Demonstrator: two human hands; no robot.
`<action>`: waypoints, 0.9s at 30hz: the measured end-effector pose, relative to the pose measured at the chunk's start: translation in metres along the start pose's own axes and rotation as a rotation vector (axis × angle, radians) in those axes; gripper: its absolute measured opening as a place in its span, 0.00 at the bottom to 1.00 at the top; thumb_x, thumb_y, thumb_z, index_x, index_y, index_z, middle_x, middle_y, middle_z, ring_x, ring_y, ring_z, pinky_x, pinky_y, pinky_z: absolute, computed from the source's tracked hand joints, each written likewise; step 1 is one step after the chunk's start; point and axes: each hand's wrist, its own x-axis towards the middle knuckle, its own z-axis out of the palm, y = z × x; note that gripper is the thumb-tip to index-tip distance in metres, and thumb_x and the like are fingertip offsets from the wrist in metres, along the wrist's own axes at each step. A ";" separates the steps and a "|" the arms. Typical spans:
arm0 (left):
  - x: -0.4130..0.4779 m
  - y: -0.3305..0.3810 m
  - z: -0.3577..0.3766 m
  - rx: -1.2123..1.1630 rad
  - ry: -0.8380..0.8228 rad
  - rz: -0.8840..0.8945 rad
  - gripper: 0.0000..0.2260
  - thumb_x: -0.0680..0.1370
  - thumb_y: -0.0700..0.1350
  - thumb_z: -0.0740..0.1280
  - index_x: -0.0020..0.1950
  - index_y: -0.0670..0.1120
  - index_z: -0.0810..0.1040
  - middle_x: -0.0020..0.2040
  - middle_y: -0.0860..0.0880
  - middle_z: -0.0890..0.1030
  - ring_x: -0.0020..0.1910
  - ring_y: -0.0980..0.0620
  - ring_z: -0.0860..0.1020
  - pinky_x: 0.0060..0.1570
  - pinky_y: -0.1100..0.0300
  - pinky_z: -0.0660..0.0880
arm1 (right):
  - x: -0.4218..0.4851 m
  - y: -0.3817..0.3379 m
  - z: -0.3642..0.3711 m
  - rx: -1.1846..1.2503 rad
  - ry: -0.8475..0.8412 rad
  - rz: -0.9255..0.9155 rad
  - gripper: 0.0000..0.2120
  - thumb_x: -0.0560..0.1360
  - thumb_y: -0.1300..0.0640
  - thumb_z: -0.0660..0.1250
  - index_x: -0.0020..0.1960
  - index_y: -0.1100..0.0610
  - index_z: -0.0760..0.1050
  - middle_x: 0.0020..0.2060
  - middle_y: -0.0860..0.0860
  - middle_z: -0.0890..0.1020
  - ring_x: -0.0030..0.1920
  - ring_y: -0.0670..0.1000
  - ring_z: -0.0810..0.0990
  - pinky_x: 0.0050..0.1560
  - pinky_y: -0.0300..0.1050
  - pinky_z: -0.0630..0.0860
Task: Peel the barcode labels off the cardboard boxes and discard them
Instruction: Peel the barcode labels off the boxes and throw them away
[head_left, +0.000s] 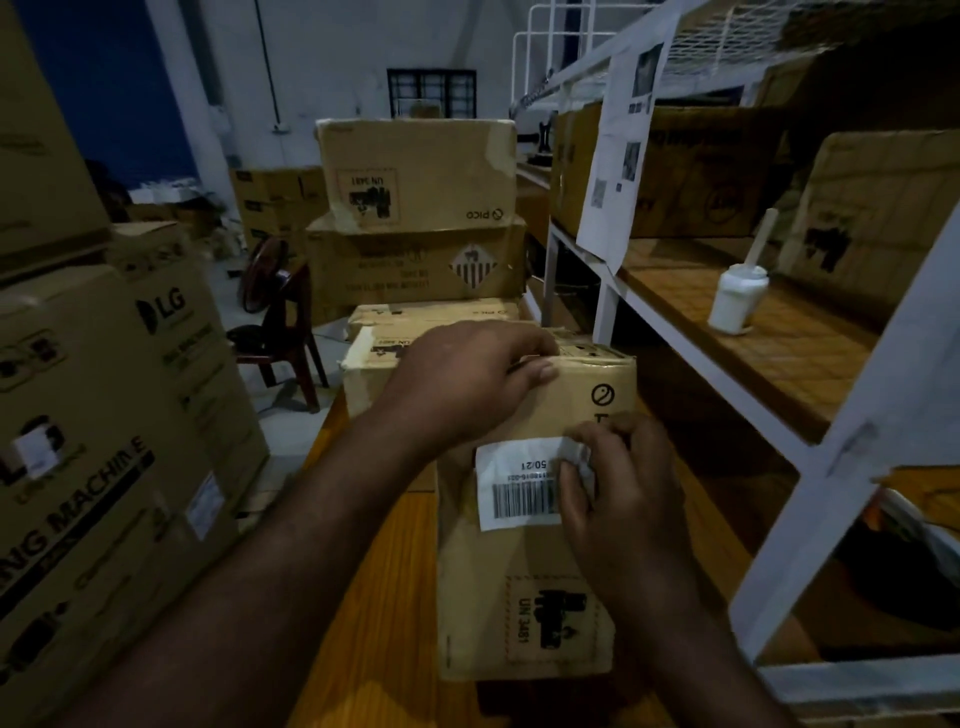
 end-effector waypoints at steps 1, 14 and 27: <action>0.003 0.002 0.002 0.021 -0.001 0.017 0.15 0.80 0.59 0.60 0.64 0.59 0.76 0.58 0.56 0.82 0.54 0.53 0.78 0.49 0.54 0.76 | 0.005 0.002 -0.002 0.001 -0.011 0.017 0.13 0.73 0.58 0.71 0.57 0.56 0.75 0.56 0.52 0.69 0.54 0.52 0.74 0.46 0.45 0.78; 0.005 0.004 0.012 0.117 -0.065 0.043 0.17 0.82 0.60 0.54 0.68 0.59 0.71 0.60 0.53 0.81 0.55 0.50 0.78 0.47 0.55 0.72 | 0.020 0.016 -0.019 0.019 -0.214 0.081 0.02 0.78 0.54 0.65 0.50 0.48 0.75 0.49 0.42 0.66 0.54 0.42 0.64 0.52 0.45 0.70; -0.049 -0.016 0.056 -0.067 0.010 0.205 0.22 0.77 0.46 0.68 0.69 0.60 0.69 0.71 0.61 0.71 0.69 0.60 0.64 0.62 0.60 0.56 | -0.018 0.027 -0.006 -0.057 -0.332 0.142 0.09 0.79 0.56 0.63 0.57 0.55 0.78 0.56 0.52 0.77 0.60 0.51 0.69 0.54 0.42 0.67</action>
